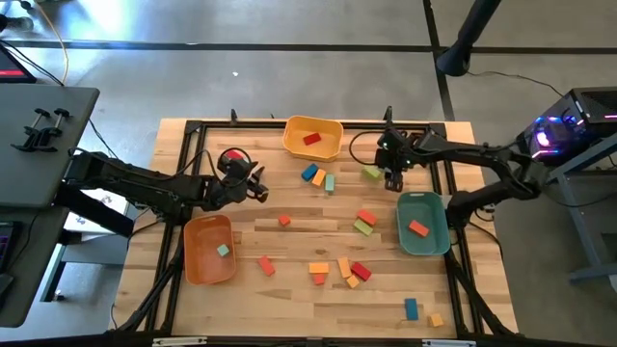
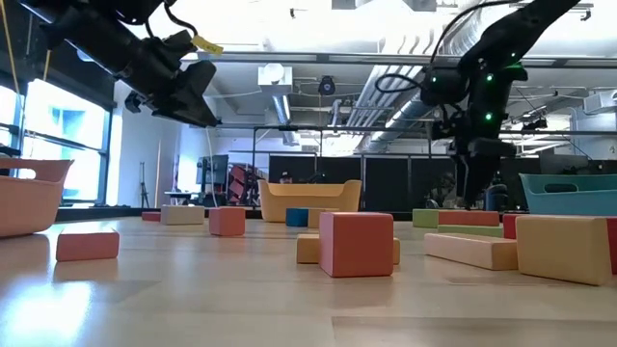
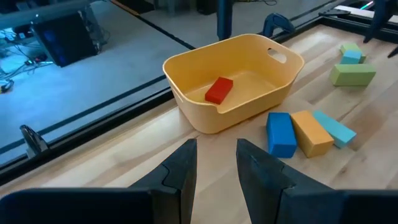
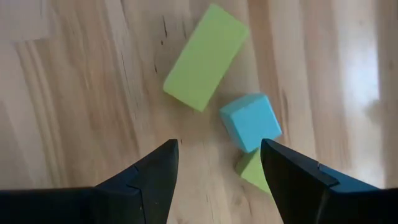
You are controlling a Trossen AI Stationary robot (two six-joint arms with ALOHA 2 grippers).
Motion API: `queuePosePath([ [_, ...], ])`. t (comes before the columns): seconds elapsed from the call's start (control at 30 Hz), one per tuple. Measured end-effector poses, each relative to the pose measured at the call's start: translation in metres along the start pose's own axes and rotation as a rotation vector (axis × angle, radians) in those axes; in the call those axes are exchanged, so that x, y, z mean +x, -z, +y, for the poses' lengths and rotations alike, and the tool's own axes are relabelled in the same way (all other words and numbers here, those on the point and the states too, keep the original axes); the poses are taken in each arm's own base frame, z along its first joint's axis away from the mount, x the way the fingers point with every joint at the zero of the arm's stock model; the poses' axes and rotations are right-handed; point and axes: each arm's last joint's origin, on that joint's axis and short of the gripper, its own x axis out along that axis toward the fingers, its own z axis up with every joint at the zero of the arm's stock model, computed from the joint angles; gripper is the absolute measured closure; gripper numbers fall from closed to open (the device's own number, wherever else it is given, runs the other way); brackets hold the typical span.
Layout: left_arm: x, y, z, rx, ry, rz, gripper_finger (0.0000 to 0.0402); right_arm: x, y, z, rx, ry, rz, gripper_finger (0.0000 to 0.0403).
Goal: Sort blocks by size
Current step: Put the light blue square block into the orange bin
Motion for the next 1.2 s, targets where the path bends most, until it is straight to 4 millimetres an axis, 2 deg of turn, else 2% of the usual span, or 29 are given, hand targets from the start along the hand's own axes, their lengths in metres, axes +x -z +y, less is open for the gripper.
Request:
queuePosePath([
  [0.2, 0.003, -0.001, 0.003, -0.009, -0.025, -0.001, 0.0303, 0.023, -0.006, -0.001, -0.098, -0.02, 0.036, 0.0178],
  [0.33, 0.005, -0.002, 0.005, -0.013, -0.037, 0.001, 0.0303, 0.034, -0.011, -0.005, -0.123, 0.078, 0.08, 0.0178],
  [0.43, 0.005, -0.002, 0.005, -0.012, -0.038, 0.0, 0.0303, 0.031, -0.012, -0.003, -0.107, 0.07, 0.126, 0.0178],
  [0.6, 0.005, -0.002, 0.005, -0.004, -0.037, 0.001, 0.0303, 0.018, -0.021, -0.006, -0.112, 0.015, 0.099, 0.0178],
  [0.8, 0.005, -0.002, 0.005, 0.0, -0.037, 0.001, 0.0303, 0.008, -0.033, -0.015, -0.153, 0.047, 0.052, 0.0178],
  [1.0, 0.005, -0.001, 0.005, 0.024, -0.038, 0.004, 0.0303, 0.013, -0.024, -0.023, -0.359, -0.002, 0.058, 0.0178],
  [1.2, 0.005, -0.001, 0.004, 0.026, -0.021, 0.011, 0.0303, 0.031, -0.02, -0.033, -0.349, -0.029, 0.108, 0.0178],
])
